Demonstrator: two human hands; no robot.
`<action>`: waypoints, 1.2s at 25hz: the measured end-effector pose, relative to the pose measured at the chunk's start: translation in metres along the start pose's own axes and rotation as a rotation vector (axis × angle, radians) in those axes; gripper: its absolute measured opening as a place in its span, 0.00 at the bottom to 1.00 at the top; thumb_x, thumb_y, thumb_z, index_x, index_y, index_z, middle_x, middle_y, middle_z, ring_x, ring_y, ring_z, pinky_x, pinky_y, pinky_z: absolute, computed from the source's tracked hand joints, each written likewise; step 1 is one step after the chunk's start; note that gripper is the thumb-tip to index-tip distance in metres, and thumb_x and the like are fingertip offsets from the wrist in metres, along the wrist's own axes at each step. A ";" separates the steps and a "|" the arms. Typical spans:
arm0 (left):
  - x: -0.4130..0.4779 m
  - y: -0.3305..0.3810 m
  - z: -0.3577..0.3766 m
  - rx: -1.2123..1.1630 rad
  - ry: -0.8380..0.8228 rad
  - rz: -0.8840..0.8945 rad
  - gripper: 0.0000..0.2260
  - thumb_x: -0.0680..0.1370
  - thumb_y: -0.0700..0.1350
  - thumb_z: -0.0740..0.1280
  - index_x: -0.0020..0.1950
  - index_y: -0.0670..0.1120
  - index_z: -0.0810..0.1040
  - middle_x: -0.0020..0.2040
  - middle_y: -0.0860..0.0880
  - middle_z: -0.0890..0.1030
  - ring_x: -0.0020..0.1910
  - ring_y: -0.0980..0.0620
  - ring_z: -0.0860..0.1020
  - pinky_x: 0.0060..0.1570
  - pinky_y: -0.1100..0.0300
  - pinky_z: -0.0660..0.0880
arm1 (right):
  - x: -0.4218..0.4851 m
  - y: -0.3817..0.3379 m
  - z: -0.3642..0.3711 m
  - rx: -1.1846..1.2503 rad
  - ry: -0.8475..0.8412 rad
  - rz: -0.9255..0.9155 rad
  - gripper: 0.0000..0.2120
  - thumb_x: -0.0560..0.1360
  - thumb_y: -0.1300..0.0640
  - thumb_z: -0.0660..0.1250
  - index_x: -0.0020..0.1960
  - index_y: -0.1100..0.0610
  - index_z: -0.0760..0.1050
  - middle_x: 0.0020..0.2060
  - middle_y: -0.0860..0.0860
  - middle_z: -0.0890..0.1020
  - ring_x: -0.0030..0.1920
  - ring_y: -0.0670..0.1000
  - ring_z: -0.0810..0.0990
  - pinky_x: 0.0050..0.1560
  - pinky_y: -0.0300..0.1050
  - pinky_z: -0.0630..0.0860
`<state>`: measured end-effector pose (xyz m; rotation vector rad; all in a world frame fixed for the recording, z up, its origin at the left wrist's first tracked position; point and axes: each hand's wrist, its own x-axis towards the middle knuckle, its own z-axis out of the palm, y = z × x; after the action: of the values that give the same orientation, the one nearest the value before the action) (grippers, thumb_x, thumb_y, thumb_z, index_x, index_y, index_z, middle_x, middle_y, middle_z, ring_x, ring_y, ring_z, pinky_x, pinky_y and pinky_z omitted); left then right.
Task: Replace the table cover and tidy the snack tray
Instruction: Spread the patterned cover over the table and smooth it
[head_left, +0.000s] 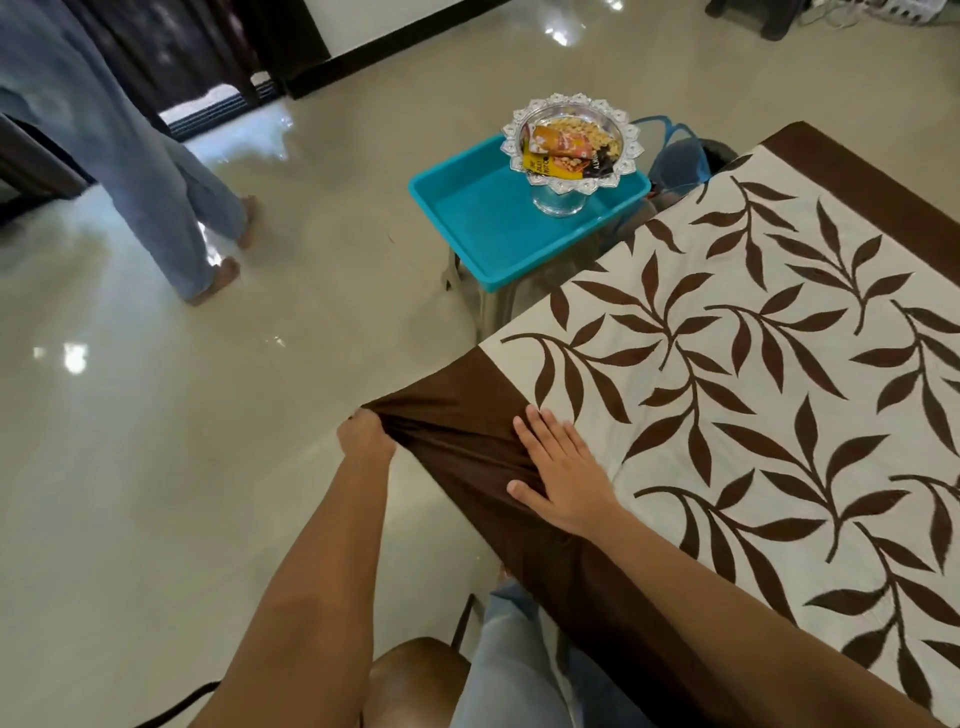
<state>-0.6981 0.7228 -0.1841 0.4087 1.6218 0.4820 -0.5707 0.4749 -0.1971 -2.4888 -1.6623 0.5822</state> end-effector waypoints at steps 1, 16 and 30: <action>0.004 0.002 -0.010 -0.001 0.051 0.023 0.17 0.81 0.35 0.54 0.68 0.36 0.70 0.50 0.43 0.76 0.49 0.46 0.75 0.49 0.59 0.70 | 0.004 -0.005 -0.002 0.046 -0.008 -0.034 0.37 0.77 0.32 0.43 0.79 0.49 0.40 0.78 0.48 0.43 0.77 0.48 0.37 0.78 0.50 0.41; -0.029 -0.069 0.090 1.516 -0.203 1.214 0.27 0.81 0.61 0.48 0.78 0.53 0.52 0.79 0.47 0.53 0.78 0.44 0.50 0.73 0.41 0.40 | 0.010 0.018 -0.005 -0.013 0.136 0.255 0.41 0.75 0.29 0.45 0.79 0.53 0.41 0.78 0.53 0.44 0.78 0.53 0.39 0.76 0.56 0.40; -0.049 -0.072 0.163 1.693 -0.304 1.303 0.32 0.77 0.68 0.42 0.78 0.59 0.40 0.79 0.47 0.42 0.78 0.42 0.42 0.73 0.40 0.38 | -0.077 0.162 -0.034 0.074 0.302 0.896 0.38 0.74 0.32 0.38 0.78 0.51 0.40 0.78 0.59 0.45 0.78 0.60 0.44 0.76 0.61 0.45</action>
<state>-0.5295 0.6478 -0.1939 2.6803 0.8793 -0.2058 -0.4431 0.3447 -0.1911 -2.9734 -0.3592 0.2731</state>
